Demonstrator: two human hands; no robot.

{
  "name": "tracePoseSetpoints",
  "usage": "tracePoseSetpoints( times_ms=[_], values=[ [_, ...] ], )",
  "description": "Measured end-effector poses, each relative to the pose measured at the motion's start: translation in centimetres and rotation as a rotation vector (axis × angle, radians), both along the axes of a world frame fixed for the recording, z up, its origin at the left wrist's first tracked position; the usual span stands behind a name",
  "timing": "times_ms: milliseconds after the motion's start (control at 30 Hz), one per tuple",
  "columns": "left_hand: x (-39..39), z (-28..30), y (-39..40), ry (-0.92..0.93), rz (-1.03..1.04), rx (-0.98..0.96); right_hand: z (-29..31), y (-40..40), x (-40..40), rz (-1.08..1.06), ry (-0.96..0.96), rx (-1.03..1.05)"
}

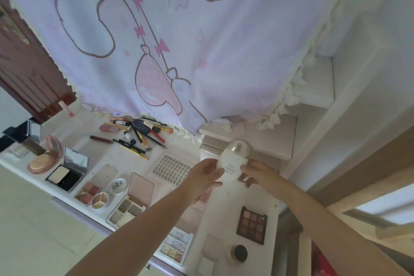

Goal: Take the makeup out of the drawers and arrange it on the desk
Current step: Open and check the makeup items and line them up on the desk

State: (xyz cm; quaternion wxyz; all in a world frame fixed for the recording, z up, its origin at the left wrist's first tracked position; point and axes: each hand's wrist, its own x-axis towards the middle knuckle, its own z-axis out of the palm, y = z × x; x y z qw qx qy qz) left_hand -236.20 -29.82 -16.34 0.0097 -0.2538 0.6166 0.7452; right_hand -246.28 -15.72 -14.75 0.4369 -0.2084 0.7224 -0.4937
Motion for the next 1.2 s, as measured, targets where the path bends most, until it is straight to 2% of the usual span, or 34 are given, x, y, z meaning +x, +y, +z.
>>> tracePoseSetpoints(
  times_ms=[167, 200, 300, 367, 533, 633, 767, 800, 833, 867, 900, 967, 1000, 1033, 1100, 1133, 1200],
  values=[
    [0.0, 1.6, -0.2, 0.051, 0.007, 0.19, 2.4, 0.0, -0.4, -0.173, 0.108, -0.086],
    [0.1, 1.9, -0.1, 0.052, -0.006, 0.161, 2.7, 0.0, -0.5, -0.153, 0.165, -0.065],
    [0.3, 2.5, 0.6, 0.046, -0.008, -0.177, 3.0, -0.6, 0.6, -0.055, 0.361, 0.09],
    [0.2, 2.6, 1.1, 0.05, 0.035, -0.343, 2.7, -1.1, 1.8, -0.07, 0.481, 0.139],
    [0.0, 2.8, 1.0, -0.073, 0.064, -0.44, 1.6, -1.1, 3.1, -0.17, 0.775, 0.18],
    [-0.2, 3.3, 0.9, -0.238, 0.023, -0.319, 1.2, -0.9, 3.5, -0.147, 1.004, 0.179],
    [-0.1, 4.0, 1.0, -0.331, 0.069, 0.047, 0.8, -0.7, 1.9, -0.148, 1.521, -0.166],
    [0.0, 4.1, 1.1, -0.32, 0.087, 0.108, 0.7, -0.6, 1.3, -0.103, 1.531, -0.233],
    [0.1, 4.1, 1.1, -0.296, 0.112, 0.145, 0.6, -0.5, 0.9, -0.084, 1.474, -0.262],
    [0.2, 4.1, 1.0, -0.257, 0.128, 0.133, 1.0, -0.4, 0.8, -0.096, 1.301, -0.267],
    [0.3, 4.1, 0.9, -0.208, 0.122, 0.064, 1.6, -0.4, 1.1, -0.167, 1.023, -0.225],
    [0.5, 4.0, 0.7, -0.105, 0.057, -0.157, 2.5, -0.6, 1.2, -0.332, 0.272, -0.132],
    [0.7, 4.1, 0.5, -0.063, 0.012, -0.258, 2.7, -0.6, 0.9, -0.377, 0.009, -0.11],
    [0.8, 4.0, 0.3, -0.031, -0.03, -0.333, 2.7, -0.6, 0.4, -0.36, -0.104, -0.07],
    [1.1, 3.7, 0.1, -0.004, -0.094, -0.431, 3.1, -0.4, 0.1, -0.287, -0.149, -0.038],
    [1.2, 3.5, 0.1, -0.001, -0.105, -0.442, 3.1, -0.3, 0.2, -0.262, -0.134, -0.064],
    [1.3, 3.2, -0.1, -0.017, -0.053, -0.315, 2.8, 0.2, 0.4, -0.205, 0.003, -0.105]
  ],
)
